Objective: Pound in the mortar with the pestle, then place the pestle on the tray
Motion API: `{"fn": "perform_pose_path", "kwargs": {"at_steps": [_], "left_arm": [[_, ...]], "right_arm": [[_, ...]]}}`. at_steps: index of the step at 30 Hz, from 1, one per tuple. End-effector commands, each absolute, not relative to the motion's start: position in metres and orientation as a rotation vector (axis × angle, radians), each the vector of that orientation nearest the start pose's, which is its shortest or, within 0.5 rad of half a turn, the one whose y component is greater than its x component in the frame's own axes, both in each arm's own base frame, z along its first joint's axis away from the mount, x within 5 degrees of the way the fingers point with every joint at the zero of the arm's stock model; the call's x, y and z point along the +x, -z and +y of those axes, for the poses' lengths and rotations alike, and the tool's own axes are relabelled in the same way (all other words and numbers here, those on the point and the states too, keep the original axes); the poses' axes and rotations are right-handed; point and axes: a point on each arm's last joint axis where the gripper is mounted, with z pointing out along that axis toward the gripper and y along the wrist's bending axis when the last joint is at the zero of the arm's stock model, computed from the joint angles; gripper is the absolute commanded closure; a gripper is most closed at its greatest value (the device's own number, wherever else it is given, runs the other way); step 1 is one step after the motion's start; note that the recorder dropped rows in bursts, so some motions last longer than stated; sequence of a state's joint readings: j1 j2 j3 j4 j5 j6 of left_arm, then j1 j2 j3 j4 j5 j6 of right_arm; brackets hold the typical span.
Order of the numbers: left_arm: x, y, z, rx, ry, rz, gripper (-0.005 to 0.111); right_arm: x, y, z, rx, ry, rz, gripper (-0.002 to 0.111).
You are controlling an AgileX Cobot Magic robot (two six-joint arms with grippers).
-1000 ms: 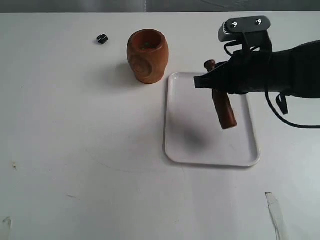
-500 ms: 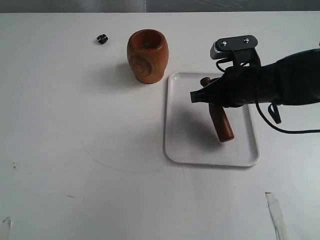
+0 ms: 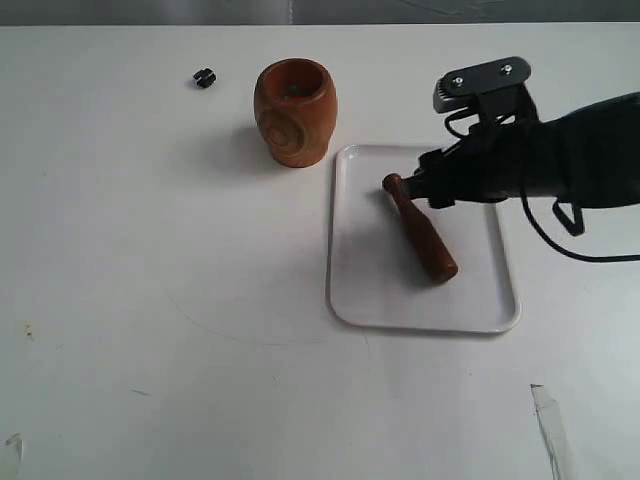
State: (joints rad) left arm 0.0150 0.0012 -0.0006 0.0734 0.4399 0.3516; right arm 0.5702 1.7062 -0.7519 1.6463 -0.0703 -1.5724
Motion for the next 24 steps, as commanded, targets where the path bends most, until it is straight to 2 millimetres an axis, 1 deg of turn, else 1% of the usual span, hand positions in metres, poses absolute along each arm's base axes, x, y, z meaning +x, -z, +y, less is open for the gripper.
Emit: {"fn": "perform_pose_path", "kwargs": {"at_steps": [1,2,3,5,6,7,9,11,12,14,16,18,21,24], "left_arm": [[0.051,-0.174,0.003,0.361,-0.302,1.897,0.107],[0.051,-0.174,0.003,0.361,-0.302,1.897,0.107],[0.051,-0.174,0.003,0.361,-0.302,1.897,0.107],[0.051,-0.174,0.003,0.361,-0.302,1.897,0.107],[0.051,-0.174,0.003,0.361,-0.302,1.897,0.107],[0.051,-0.174,0.003,0.361,-0.302,1.897,0.107],[0.051,-0.174,0.003,0.361,-0.302,1.897,0.107],[0.051,-0.174,0.003,0.361,-0.302,1.897,0.107],[0.051,-0.174,0.003,0.361,-0.302,1.897,0.107],[0.051,-0.174,0.003,0.361,-0.302,1.897,0.107],[0.051,-0.174,0.003,0.361,-0.302,1.897,0.107],[0.051,-0.174,0.003,0.361,-0.302,1.897,0.107],[0.051,-0.174,0.003,0.361,-0.302,1.897,0.107],[0.051,-0.174,0.003,0.361,-0.302,1.897,0.107]], "right_arm": [[0.272,-0.182,0.140,-0.469,0.079,2.261,0.063],[0.273,-0.191,0.133,-0.396,0.145,2.230,0.068],[0.273,-0.205,0.123,-0.283,0.209,2.179,0.077],[0.271,-0.226,0.112,-0.140,0.260,2.086,0.088],[0.268,-0.243,0.104,-0.048,0.275,2.005,0.095],[0.265,-0.253,0.099,0.010,0.264,1.951,0.099],[0.255,-0.276,0.090,0.096,0.195,1.776,0.108],[0.244,-0.293,0.088,0.132,0.054,1.624,0.108],[0.235,-0.301,0.090,0.087,-0.056,1.521,0.108],[0.221,-0.310,0.099,-0.054,-0.198,1.377,0.108],[0.206,-0.315,0.111,-0.259,-0.283,1.252,0.108],[0.193,-0.315,0.119,-0.395,-0.358,1.199,0.108],[0.180,-0.312,0.118,-0.423,-0.442,1.200,0.108],[0.165,-0.309,0.111,-0.446,-0.448,1.189,0.108]]}}
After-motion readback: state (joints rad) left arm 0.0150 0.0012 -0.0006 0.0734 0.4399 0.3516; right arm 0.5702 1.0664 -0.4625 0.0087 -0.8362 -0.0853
